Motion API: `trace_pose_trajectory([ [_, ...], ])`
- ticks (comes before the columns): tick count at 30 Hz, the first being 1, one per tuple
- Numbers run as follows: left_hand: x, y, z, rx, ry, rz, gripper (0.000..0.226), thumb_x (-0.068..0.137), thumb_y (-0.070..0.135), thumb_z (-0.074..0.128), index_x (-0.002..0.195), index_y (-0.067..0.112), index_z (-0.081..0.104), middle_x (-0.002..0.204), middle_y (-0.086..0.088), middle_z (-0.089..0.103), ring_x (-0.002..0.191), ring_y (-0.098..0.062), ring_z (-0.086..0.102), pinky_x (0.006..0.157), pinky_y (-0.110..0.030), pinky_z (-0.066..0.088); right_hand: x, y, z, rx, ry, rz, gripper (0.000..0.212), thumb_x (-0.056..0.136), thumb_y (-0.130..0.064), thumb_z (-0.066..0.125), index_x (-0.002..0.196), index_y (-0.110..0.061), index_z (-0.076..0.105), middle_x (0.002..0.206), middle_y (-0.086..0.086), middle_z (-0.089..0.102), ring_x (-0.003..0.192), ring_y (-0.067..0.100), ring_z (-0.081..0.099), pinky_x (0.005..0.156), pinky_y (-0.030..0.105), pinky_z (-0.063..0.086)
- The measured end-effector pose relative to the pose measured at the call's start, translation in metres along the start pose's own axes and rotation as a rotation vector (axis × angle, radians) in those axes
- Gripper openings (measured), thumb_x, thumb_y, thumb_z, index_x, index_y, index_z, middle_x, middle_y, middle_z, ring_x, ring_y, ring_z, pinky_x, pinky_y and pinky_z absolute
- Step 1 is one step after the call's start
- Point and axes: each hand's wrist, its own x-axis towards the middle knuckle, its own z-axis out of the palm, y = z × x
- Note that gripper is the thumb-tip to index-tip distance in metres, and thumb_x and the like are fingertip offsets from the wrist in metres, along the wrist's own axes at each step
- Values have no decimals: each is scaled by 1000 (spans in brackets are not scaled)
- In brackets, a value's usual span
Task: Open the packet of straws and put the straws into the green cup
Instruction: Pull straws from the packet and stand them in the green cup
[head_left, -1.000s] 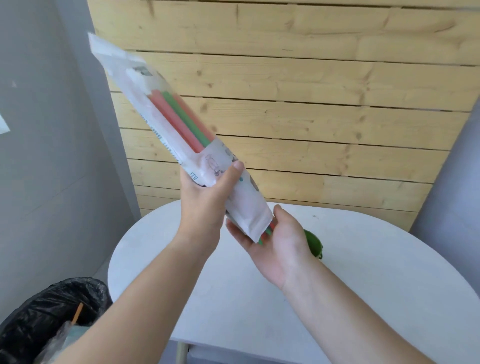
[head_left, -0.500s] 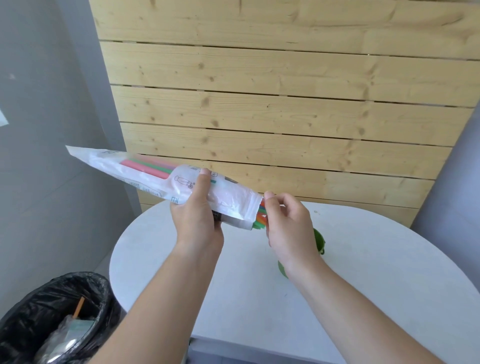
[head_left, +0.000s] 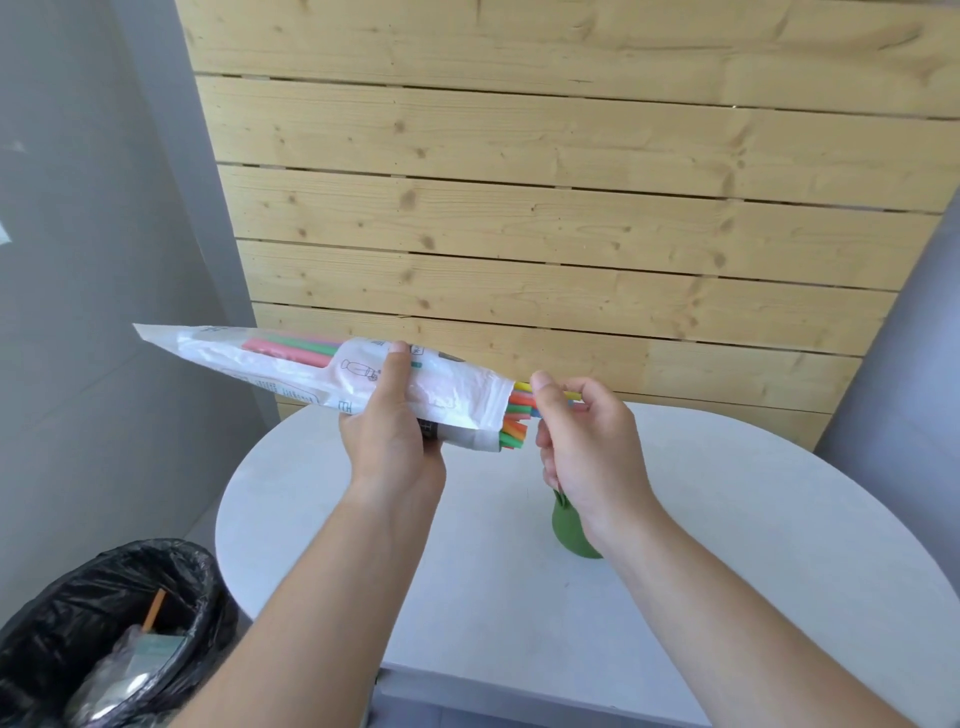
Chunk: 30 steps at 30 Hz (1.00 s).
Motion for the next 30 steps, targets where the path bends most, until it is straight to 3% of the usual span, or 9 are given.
trace_pose_trajectory([
  [5,7,-1,0,-35,-3,9,48,90,22,83,135,12,67,123,-4,80,107,-20,80,74,-29,66,7,-3,-14,155,21,24,17,96,-19,64,84,-10,56,56,1,43,45,15,30,44,27,26],
  [12,4,-21,5,-21,-50,-44,49,92,23,81,137,10,66,127,-7,79,105,-20,80,76,-31,66,8,-3,-35,156,41,16,20,97,-30,63,88,-11,61,55,0,45,42,14,31,40,23,27],
  [15,10,-19,4,-29,-77,-57,48,95,27,78,138,11,65,125,-5,79,104,-19,79,89,-37,65,15,-9,-43,110,24,-39,24,98,-27,62,78,-14,57,53,-1,41,41,13,29,41,23,26],
  [20,23,-15,-1,-55,-66,-108,42,97,32,75,133,12,65,130,-5,76,114,-22,77,102,-47,60,30,-31,-90,-24,-11,-128,22,99,-22,61,82,-10,54,51,1,35,40,12,25,39,22,23],
  [26,29,-21,-6,-81,-54,-145,48,100,34,71,141,11,62,134,-7,74,117,-24,76,102,-47,60,44,-48,-139,-86,-14,-116,19,100,-23,60,83,-14,55,60,2,32,42,12,26,39,22,21],
  [30,27,-26,-5,-75,-15,-187,43,101,30,70,139,11,63,127,-5,76,110,-21,77,94,-42,62,47,-51,-150,-118,-22,-121,18,100,-24,60,85,-14,56,61,3,32,44,13,26,40,23,21],
])
